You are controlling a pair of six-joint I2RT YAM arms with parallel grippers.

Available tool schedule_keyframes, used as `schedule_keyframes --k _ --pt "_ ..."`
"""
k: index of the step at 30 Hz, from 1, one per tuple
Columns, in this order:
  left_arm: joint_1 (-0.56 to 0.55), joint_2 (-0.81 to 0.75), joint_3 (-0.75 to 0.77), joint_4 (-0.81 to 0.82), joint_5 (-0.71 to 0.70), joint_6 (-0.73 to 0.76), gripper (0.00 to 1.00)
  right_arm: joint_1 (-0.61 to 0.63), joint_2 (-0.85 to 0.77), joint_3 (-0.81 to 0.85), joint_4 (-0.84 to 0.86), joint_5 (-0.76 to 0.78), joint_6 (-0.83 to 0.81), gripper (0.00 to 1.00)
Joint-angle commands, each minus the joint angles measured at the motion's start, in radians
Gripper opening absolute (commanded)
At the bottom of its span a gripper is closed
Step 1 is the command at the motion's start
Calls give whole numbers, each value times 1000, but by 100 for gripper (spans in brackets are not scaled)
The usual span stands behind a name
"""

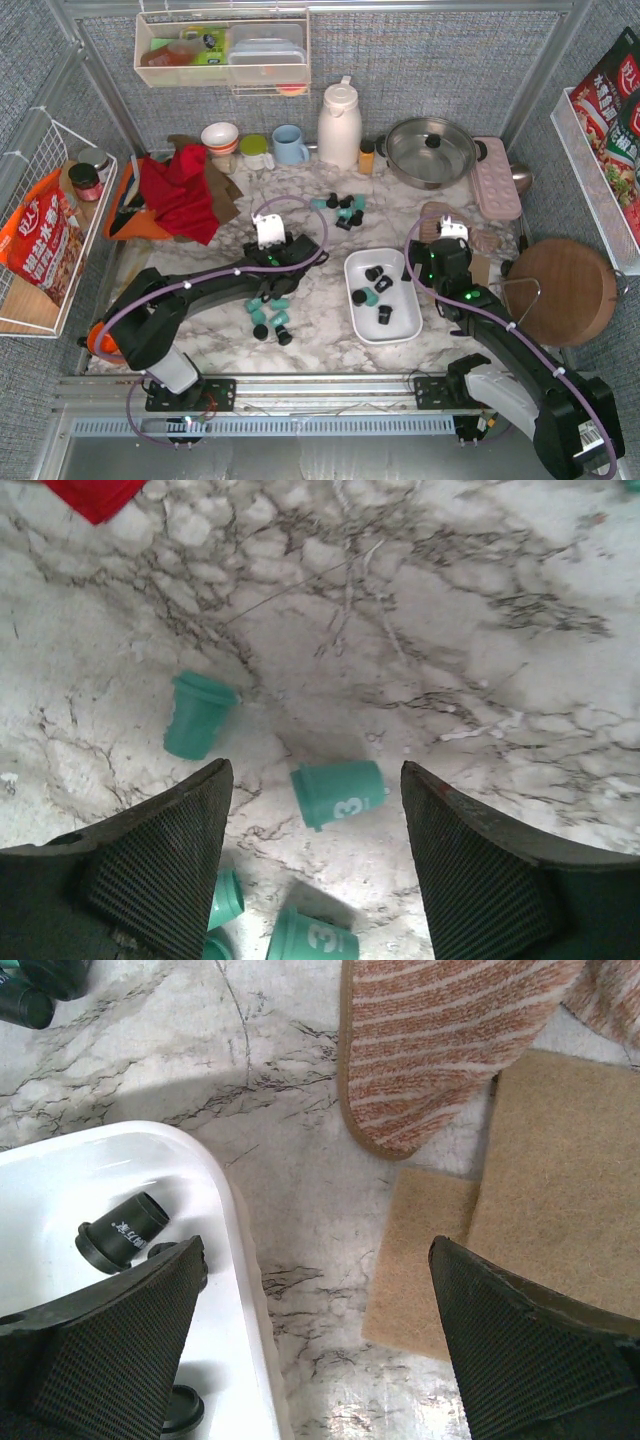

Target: Mix the coffee capsules in the storage basket

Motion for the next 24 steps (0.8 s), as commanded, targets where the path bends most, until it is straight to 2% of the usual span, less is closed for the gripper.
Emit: schedule_keyframes --k 1,4,9,18,24 --pt "38 8 -28 -26 68 -72 78 0 2 6 15 4 6 99" --pt "53 15 -47 -7 100 -81 86 0 -1 6 15 3 6 99" --pt "63 40 -59 37 144 -71 88 0 -2 6 14 2 7 99" --pt "94 80 -81 132 217 -47 87 0 -2 6 14 0 6 99" --pt "99 103 -76 172 229 -34 82 -1 -2 6 14 -3 6 99"
